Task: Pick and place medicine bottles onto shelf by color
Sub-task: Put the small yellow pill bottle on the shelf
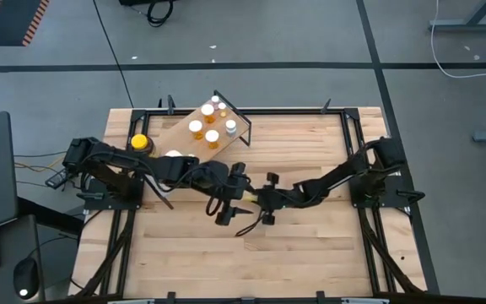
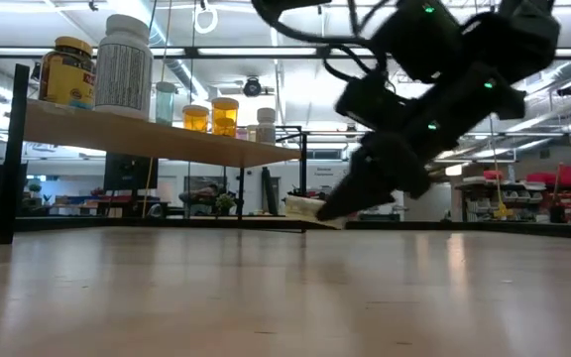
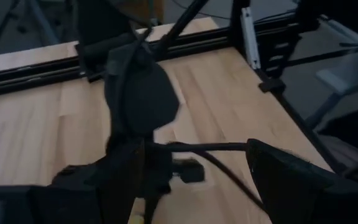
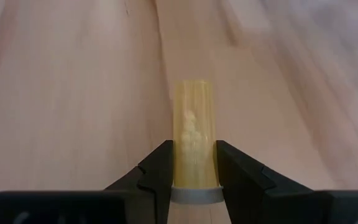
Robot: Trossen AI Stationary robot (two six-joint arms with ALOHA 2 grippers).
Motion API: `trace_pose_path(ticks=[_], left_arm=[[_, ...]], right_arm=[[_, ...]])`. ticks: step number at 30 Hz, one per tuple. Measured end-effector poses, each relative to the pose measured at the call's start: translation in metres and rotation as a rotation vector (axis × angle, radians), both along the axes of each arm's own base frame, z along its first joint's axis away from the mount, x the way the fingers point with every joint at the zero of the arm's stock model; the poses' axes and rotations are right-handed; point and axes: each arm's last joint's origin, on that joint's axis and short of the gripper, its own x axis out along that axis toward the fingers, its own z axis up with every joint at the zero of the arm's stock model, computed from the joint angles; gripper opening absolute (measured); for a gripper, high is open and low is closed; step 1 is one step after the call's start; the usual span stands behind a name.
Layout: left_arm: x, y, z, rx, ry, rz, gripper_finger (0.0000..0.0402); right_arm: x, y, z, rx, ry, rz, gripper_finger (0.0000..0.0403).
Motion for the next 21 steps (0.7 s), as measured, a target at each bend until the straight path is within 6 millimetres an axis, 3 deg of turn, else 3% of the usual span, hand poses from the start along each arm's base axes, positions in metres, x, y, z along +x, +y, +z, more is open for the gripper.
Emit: trace_pose_path(ticks=[7, 13, 21], left_arm=[[-0.001, -0.005, 0.0, 0.071, -0.008, 0.142, 0.029], [-0.003, -0.006, -0.003, 0.101, 0.021, 0.175, 0.029], [-0.006, -0.005, -0.008, 0.102, 0.079, 0.182, 0.029]], right_arm=[[0.013, 0.0, 0.011, -0.058, -0.033, 0.034, 0.0124], [0.011, -0.002, 0.005, -0.04, -0.016, 0.039, 0.0126], [0.011, 0.0, 0.001, -0.002, -0.002, 0.076, 0.0164]])
